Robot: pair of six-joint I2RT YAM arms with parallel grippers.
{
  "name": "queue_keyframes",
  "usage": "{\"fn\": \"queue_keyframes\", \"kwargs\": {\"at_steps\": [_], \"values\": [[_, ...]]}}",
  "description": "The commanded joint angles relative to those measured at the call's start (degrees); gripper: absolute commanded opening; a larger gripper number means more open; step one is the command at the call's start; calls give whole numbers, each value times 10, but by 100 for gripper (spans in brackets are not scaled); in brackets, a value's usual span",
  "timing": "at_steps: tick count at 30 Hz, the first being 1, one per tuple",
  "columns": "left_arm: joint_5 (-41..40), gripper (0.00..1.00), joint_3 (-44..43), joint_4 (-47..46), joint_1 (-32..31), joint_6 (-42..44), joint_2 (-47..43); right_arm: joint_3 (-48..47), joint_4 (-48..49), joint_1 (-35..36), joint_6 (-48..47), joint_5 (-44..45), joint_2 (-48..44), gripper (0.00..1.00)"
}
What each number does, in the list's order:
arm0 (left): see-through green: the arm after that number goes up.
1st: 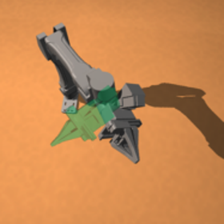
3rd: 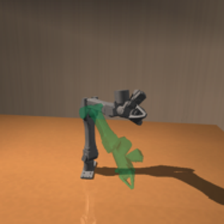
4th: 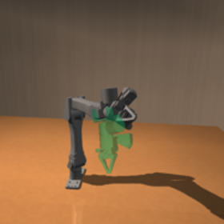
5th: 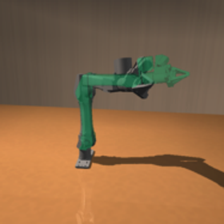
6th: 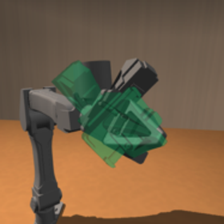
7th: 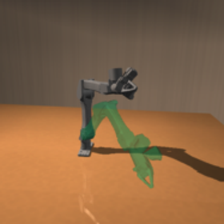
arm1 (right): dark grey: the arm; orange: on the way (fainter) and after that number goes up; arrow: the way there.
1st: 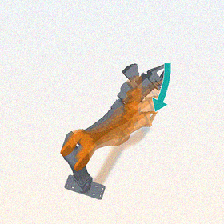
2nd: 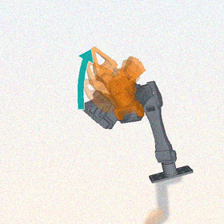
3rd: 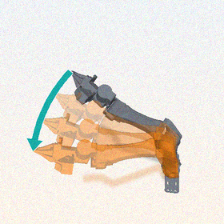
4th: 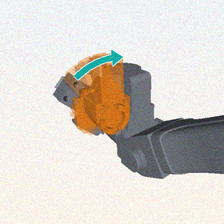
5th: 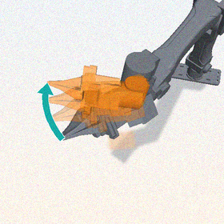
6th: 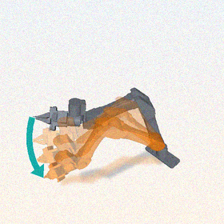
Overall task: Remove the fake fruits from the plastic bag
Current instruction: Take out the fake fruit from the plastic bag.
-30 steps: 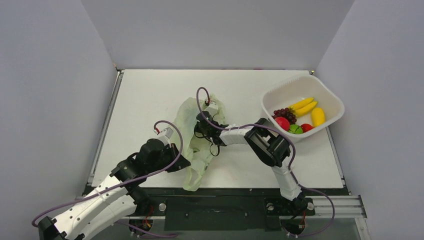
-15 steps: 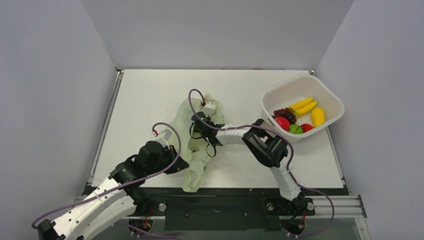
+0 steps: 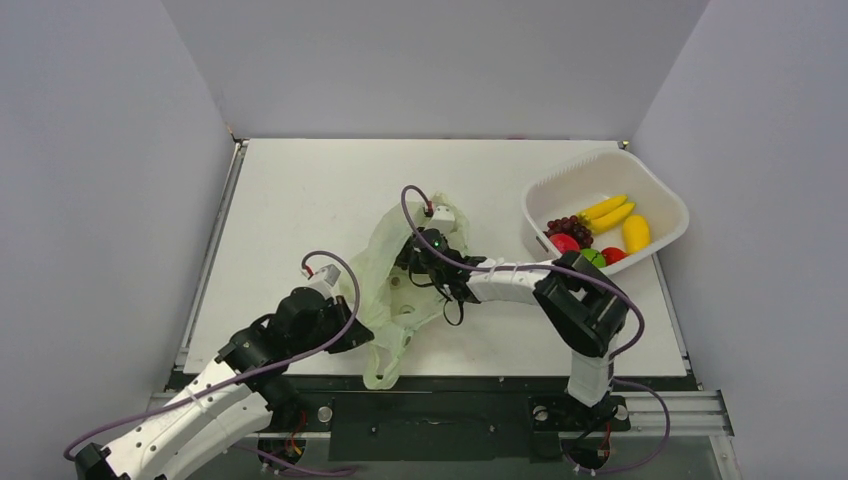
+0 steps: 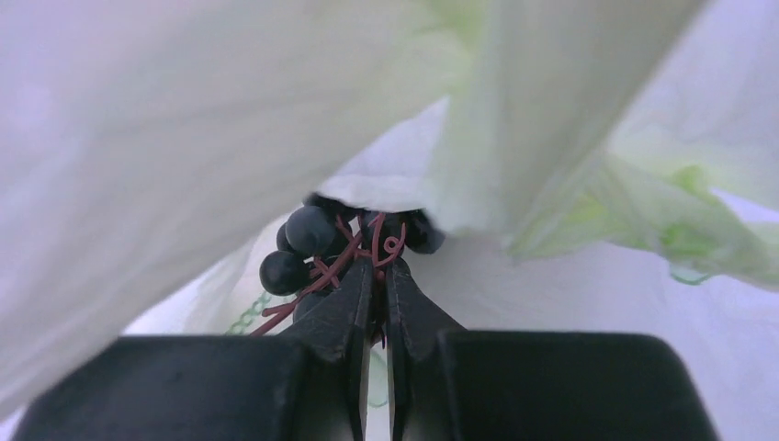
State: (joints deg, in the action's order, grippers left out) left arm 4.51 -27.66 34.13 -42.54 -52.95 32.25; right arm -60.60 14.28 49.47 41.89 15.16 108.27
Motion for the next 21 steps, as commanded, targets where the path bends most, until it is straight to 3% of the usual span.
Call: {"fn": "queue_keyframes", "kwargs": {"at_steps": [1,7,21], "values": [[-6,0,9,-14,-3,2,3,43,18,16,-27,-7,-77,0],[4,0,12,-46,-3,5,35,91,-2,64,-61,12,-143,0],[-24,0,-9,-69,-3,-4,55,130,-22,84,-70,5,-238,0]]}}
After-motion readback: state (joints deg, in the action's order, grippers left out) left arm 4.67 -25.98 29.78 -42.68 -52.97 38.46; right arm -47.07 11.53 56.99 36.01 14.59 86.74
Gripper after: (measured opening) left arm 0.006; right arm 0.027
